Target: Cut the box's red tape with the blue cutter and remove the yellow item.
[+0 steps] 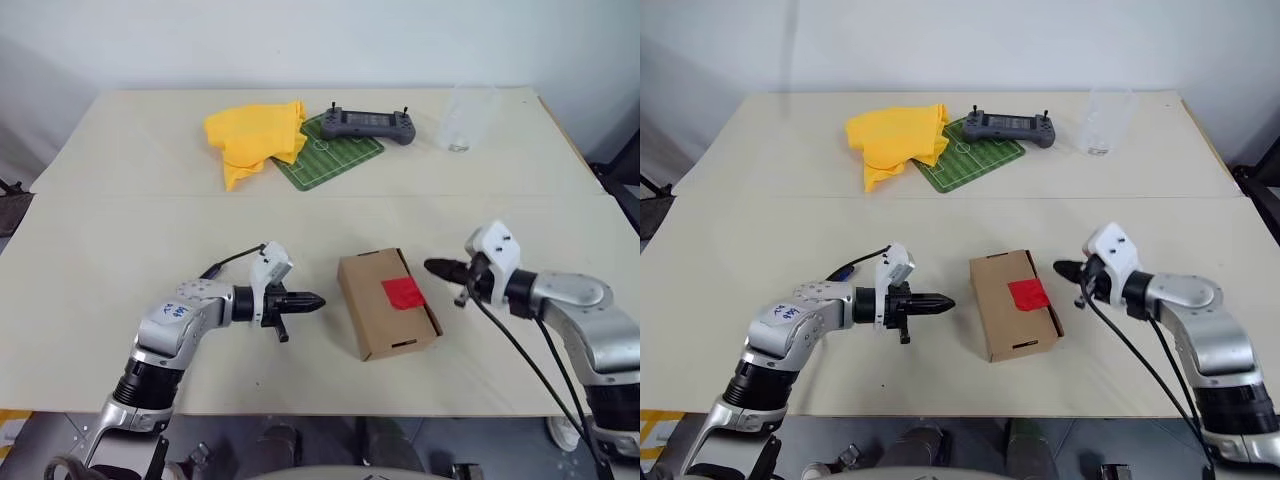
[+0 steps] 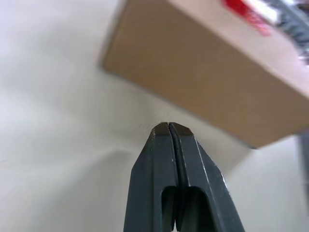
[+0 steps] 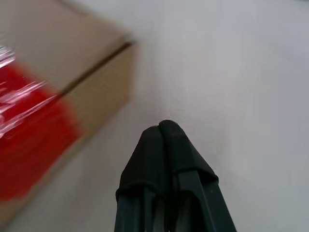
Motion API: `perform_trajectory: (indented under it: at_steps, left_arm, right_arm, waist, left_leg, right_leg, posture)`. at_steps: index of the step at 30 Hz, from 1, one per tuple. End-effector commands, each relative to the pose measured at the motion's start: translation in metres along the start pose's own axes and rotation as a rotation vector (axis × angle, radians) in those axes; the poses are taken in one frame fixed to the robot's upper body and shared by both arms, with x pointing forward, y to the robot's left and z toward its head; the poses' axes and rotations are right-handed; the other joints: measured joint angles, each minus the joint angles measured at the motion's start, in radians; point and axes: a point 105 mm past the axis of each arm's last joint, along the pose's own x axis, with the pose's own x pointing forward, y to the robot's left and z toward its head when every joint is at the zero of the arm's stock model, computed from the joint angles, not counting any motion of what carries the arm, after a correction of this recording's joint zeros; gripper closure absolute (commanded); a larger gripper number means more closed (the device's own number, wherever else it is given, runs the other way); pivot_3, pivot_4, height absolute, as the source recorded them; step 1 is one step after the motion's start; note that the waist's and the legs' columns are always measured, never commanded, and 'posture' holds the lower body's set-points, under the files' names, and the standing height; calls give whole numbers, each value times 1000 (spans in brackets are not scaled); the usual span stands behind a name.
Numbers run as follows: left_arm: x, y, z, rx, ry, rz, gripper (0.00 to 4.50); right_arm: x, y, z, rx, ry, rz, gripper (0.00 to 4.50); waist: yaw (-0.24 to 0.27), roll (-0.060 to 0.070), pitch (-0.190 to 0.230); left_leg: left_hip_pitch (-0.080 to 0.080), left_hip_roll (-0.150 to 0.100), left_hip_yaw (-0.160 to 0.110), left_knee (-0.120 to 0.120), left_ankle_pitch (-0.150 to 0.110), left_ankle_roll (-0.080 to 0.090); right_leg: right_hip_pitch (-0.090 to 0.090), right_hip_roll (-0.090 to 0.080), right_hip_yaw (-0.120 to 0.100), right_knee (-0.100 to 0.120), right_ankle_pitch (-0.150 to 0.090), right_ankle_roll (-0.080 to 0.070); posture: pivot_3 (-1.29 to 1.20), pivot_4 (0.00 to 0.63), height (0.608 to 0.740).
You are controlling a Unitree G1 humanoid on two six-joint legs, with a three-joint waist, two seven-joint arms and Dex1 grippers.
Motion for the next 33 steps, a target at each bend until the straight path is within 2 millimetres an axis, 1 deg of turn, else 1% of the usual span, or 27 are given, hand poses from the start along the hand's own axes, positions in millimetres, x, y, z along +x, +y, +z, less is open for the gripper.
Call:
perform_trajectory:
  at_steps: [1, 7, 9, 12, 16, 20, 24, 26, 31, 32, 33]
  left_arm:
    - [11, -19, 5, 18, -2, -103, 4490]
    - [28, -22, 5, 10, 0, -105, 4490]
    - [36, -22, 10, -9, -32, -88, 4490]
    - [44, -16, 18, -31, -79, -34, 4490]
    - [45, -7, 21, -34, -99, 22, 4490]
    - [36, -1, 21, -48, -122, 64, 4490]
    - [23, 2, 17, -40, -120, 89, 4490]
    - [16, 3, 18, -28, -126, 99, 4490]
    - [0, 4, 24, 34, -167, 113, 4490]
    - [-6, 2, 25, 62, -172, 105, 4490]
    - [-14, 1, 28, 107, -193, 116, 4498]
  right_arm:
    - [9, 9, 9, -13, -17, 76, 4500]
    - [30, 10, 15, -43, -25, 111, 4500]
    - [39, 9, 21, -56, -40, 123, 4500]
    - [50, 5, 27, -84, -54, 132, 4500]
    - [59, 2, 32, -99, -67, 154, 4500]
    - [68, -1, 34, -115, -65, 168, 4500]
    - [68, -10, 34, -124, -68, 143, 4500]
    - [65, -18, 37, -129, -92, 111, 4500]
    - [54, -25, 49, -164, -176, 90, 4500]
    - [49, -27, 49, -155, -182, 83, 4500]
    - [40, -31, 54, -169, -215, 63, 4318]
  waist:
    - [-3, 0, 0]
    - [-2, 0, 0]
    - [-1, 0, 0]
    - [1, 0, 0]
    - [2, 0, 0]
    - [-1, 0, 0]
    - [-9, 0, 0]
    - [-14, 0, 0]
    - [-18, 0, 0]
    - [-19, 0, 0]
    - [-19, 0, 0]
  left_leg:
    - [1, 0, 1, 0, 0, 0]
    - [1, 0, 1, 1, 0, 0]
    - [1, 0, 0, 1, 0, 0]
    - [1, -1, 1, 2, 0, 0]
    - [1, 1, 0, 1, 1, -1]
    - [1, 0, 1, 1, 1, -1]
    - [1, 1, 0, 1, 1, -1]
    - [1, 0, 0, 1, 1, -1]
    - [1, 0, 0, 1, 1, -1]
    - [1, 0, 0, 1, 1, -1]
    - [1, 0, 0, 1, 1, -1]
  right_leg:
    - [0, 0, 1, 1, 0, 0]
    - [0, 0, 1, 2, 0, 0]
    - [0, 0, 1, 2, 0, 0]
    - [0, 0, 1, 2, 0, 0]
    - [0, 0, 0, 2, 0, 0]
    - [0, 0, 0, 2, 0, 0]
    - [0, 0, 0, 2, 0, 0]
    - [0, 0, 0, 2, 0, 0]
    - [0, 0, 0, 2, 0, 0]
    - [0, 0, 0, 2, 0, 0]
    - [0, 0, 0, 2, 0, 0]
  posture:
    - [0, 150, 740]
    - [0, 150, 740]
    - [0, 150, 740]
    - [0, 150, 740]
    - [0, 150, 740]
    - [0, 150, 740]
    - [0, 150, 740]
    - [0, 150, 740]
    - [0, 150, 740]
    - [0, 150, 740]
    - [0, 150, 740]
